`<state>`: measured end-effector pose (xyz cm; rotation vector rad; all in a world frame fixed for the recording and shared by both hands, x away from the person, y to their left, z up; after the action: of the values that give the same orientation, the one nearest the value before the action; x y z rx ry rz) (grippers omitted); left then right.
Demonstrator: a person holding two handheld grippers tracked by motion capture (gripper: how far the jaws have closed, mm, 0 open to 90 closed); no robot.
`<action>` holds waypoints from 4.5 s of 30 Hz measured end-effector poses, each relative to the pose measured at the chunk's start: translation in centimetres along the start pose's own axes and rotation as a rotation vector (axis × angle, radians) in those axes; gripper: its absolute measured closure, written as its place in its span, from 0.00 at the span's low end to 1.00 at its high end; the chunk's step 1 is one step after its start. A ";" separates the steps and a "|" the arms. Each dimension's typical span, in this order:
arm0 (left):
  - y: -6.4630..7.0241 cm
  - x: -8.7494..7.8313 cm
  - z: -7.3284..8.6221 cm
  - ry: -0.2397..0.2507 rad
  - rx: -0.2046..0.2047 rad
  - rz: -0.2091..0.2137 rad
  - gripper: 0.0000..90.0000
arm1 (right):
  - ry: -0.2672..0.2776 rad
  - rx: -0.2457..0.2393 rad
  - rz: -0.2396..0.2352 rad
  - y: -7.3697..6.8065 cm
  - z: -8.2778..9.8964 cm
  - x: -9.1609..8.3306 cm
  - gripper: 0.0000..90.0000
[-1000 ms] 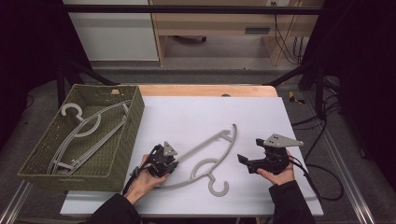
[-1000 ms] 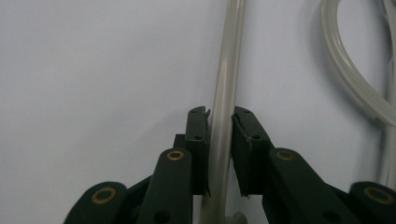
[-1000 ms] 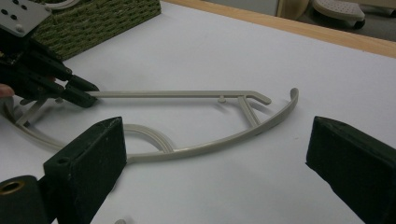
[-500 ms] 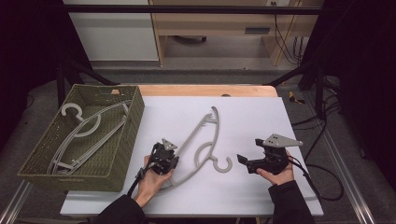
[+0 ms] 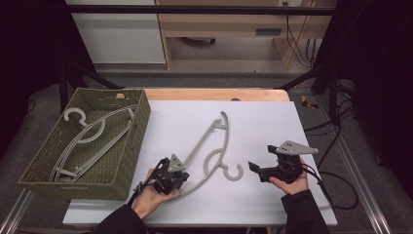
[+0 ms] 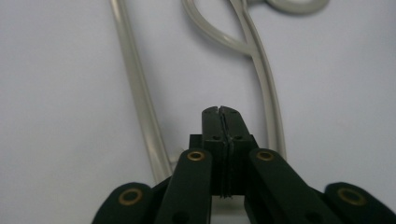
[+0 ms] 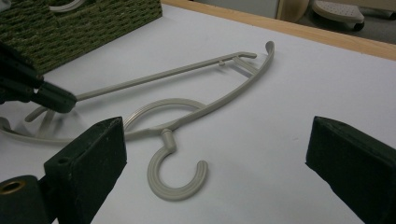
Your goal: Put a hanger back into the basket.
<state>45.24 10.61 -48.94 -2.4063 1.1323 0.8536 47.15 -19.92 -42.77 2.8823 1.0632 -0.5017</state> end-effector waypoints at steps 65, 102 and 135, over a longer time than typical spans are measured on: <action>-5.3 -7.7 -1.4 0.370 -0.120 -0.008 0.09 | -0.294 0.020 0.049 -8.7 6.9 8.8 0.04; -5.5 -8.2 -1.4 0.381 -0.123 -0.032 0.10 | -0.410 0.169 0.150 -3.3 6.8 5.6 0.59; -5.6 -8.0 -1.2 0.370 -0.122 -0.043 0.10 | -0.439 0.116 0.223 -1.5 6.9 4.6 0.68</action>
<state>46.07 18.00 -42.49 -2.7575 1.1777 0.4860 47.54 -16.85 -50.62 2.7365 0.6569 -1.1405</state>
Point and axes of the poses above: each handheld gripper's, and its own axes: x roughly forward along the jaws, z roughly out of its underside, y roughly to its right, the point moved 5 cm from there along x, roughly forward along the jaws, and after that the axes turned 10 degrees about y, right-handed, at the moved point
